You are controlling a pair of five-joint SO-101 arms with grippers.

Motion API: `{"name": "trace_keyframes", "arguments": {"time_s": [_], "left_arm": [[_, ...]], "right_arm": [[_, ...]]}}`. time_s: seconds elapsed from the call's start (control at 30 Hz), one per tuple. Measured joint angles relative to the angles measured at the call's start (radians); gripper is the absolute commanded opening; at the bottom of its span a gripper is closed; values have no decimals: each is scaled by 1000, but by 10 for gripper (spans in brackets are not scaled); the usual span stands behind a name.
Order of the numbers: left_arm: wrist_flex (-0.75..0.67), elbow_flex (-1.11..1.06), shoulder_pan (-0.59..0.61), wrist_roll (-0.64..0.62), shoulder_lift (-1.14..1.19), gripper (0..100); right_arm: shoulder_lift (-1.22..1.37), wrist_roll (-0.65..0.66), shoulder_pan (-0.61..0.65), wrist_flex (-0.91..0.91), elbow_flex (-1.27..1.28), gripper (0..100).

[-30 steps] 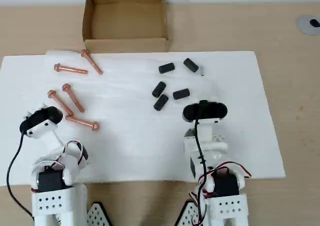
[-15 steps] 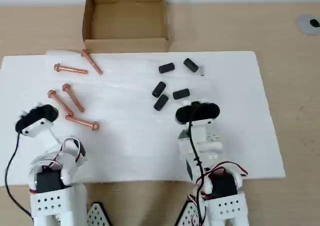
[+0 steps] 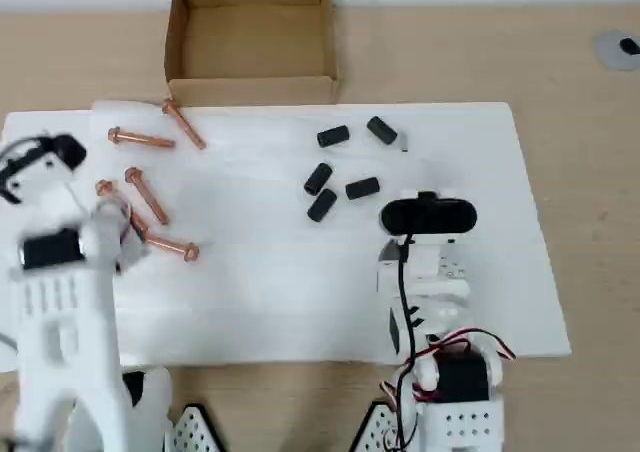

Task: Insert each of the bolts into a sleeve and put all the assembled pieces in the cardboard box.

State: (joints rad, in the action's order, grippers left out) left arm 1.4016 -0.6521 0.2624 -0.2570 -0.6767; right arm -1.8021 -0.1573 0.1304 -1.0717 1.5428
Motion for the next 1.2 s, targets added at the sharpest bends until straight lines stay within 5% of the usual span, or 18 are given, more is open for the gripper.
{"name": "trace_keyframes", "arguments": {"time_s": [0.13,0.27,0.4,0.7,1.03,1.2], "left_arm": [[109,265,0,-172,308,9],[224,483,0,-203,577,10],[261,588,0,-117,758,11],[270,664,72,112,786,10],[71,674,158,249,786,6],[-32,606,158,249,786,10]], "right_arm": [[94,0,-8,0,-121,9],[361,-21,-9,0,-333,9],[726,-98,-11,-46,-609,9],[1448,-149,-9,-236,-1106,9],[1643,325,100,-252,-1240,9],[1643,393,123,-215,-1241,9]]}}
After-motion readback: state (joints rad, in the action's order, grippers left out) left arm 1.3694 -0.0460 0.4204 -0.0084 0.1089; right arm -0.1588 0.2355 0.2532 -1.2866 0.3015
